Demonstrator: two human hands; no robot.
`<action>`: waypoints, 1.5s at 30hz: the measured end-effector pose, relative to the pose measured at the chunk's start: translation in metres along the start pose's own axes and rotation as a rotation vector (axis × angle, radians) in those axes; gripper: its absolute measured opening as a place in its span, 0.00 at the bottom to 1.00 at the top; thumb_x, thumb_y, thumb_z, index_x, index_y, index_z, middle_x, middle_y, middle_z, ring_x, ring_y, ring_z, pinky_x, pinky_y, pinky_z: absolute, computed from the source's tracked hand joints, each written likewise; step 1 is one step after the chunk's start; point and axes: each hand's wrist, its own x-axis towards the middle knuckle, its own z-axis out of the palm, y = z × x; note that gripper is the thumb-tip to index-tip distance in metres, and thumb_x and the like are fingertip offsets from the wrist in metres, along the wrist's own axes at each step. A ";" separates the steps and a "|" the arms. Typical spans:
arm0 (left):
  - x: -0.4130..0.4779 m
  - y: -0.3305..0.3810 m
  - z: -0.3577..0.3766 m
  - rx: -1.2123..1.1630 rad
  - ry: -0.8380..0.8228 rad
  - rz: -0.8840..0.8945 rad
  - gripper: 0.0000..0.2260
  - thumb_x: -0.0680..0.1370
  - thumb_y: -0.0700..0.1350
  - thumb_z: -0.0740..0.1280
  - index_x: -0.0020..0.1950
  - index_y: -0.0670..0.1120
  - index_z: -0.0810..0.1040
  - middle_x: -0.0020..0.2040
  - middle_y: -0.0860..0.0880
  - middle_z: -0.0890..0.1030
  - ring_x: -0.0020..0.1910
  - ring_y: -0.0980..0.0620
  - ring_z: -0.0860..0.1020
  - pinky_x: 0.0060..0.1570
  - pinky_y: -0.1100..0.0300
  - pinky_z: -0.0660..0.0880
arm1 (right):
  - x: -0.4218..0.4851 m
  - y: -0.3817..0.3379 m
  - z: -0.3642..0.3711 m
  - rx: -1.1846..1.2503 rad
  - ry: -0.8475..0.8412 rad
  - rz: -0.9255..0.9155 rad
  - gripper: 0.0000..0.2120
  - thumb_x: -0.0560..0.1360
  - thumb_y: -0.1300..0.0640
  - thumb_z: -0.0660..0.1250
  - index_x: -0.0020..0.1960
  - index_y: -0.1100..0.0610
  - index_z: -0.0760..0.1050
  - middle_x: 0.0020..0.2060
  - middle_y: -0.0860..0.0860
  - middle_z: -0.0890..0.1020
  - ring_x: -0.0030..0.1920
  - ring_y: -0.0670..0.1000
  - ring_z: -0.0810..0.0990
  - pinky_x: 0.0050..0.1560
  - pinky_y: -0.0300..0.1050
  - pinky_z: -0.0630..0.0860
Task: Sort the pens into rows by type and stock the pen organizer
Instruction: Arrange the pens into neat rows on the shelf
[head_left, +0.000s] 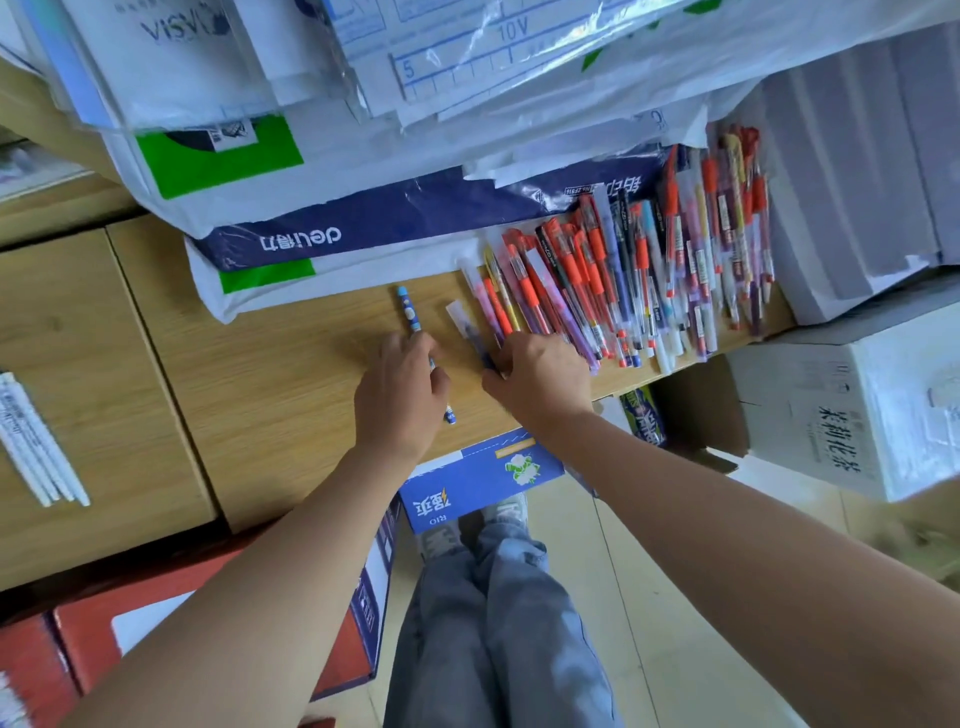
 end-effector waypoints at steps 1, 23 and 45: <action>0.000 0.000 -0.001 -0.018 0.002 -0.006 0.08 0.79 0.45 0.62 0.57 0.47 0.75 0.53 0.47 0.74 0.49 0.48 0.74 0.39 0.58 0.64 | 0.000 0.001 0.000 0.012 0.012 0.014 0.11 0.70 0.49 0.68 0.43 0.58 0.76 0.35 0.53 0.78 0.37 0.56 0.76 0.35 0.43 0.71; 0.021 0.069 0.008 -0.399 -0.131 -0.025 0.17 0.82 0.51 0.57 0.35 0.46 0.66 0.29 0.51 0.69 0.27 0.57 0.68 0.28 0.63 0.61 | 0.002 0.078 -0.035 0.251 0.201 0.025 0.08 0.74 0.55 0.69 0.50 0.57 0.76 0.41 0.50 0.80 0.36 0.50 0.77 0.30 0.39 0.68; 0.028 0.045 0.006 -0.060 0.051 -0.239 0.14 0.81 0.51 0.60 0.39 0.45 0.68 0.30 0.51 0.70 0.31 0.49 0.72 0.27 0.58 0.60 | 0.023 0.056 -0.040 0.408 0.004 -0.120 0.04 0.69 0.58 0.68 0.41 0.57 0.73 0.30 0.48 0.77 0.29 0.47 0.74 0.31 0.41 0.73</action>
